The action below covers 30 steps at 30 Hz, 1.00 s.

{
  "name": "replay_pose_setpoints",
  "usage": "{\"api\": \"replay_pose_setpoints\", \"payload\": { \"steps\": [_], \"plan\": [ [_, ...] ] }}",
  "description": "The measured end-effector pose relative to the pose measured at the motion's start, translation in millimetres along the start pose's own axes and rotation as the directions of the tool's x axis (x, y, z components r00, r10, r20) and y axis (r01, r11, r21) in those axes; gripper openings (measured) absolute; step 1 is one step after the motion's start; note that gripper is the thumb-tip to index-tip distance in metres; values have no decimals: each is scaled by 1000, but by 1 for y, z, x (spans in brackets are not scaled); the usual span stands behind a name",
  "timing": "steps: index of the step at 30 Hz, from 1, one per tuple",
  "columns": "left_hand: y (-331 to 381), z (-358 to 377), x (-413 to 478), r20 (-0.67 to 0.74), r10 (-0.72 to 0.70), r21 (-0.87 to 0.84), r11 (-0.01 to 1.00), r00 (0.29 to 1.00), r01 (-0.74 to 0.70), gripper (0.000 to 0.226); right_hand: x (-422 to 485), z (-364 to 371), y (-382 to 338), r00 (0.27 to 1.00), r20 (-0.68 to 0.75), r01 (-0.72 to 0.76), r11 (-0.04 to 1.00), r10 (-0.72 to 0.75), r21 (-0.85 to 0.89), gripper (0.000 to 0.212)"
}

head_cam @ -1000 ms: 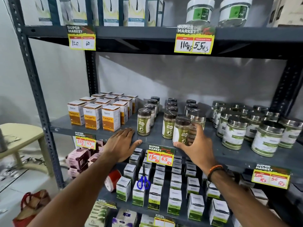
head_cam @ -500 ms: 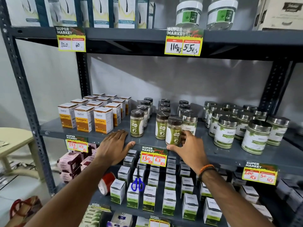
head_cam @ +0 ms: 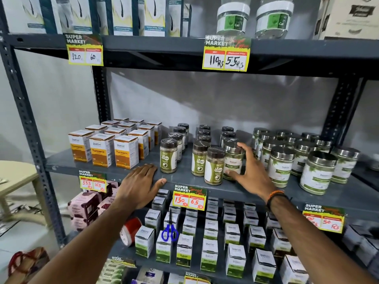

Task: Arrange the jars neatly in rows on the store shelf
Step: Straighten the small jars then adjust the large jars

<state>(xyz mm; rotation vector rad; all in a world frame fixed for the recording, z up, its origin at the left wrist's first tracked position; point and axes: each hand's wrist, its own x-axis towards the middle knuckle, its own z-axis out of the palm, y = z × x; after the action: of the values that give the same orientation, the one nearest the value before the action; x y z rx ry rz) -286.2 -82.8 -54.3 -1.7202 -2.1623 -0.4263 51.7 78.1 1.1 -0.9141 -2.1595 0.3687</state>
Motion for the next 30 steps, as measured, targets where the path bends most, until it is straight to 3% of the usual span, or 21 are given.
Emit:
{"api": "replay_pose_setpoints", "payload": {
  "steps": [12, 16, 22, 25, 30],
  "plan": [
    [5, -23, -6, 68, -23, -75, 997, 997, 28, 91, -8, -13, 1, 988, -150, 45, 998, -39, 37, 98],
    [15, -51, -12, -2, -55, -88, 995, 999, 54, 89, -20, -48, -10, 978, -202, 70, 997, -62, 34, 97],
    [78, -115, 1, -262, 26, -82, 995, 965, -49, 81, -47, -123, -30, 944, -313, 115, 993, -105, 11, 93],
    [126, -135, 10, -354, 138, -58, 984, 925, -169, 78, -61, -164, -28, 923, -369, 114, 993, -109, -10, 93],
    [210, -135, 19, -318, 277, -35, 952, 907, -304, 81, -89, -221, 0, 923, -382, 32, 999, -39, -23, 93]
  ]
}}
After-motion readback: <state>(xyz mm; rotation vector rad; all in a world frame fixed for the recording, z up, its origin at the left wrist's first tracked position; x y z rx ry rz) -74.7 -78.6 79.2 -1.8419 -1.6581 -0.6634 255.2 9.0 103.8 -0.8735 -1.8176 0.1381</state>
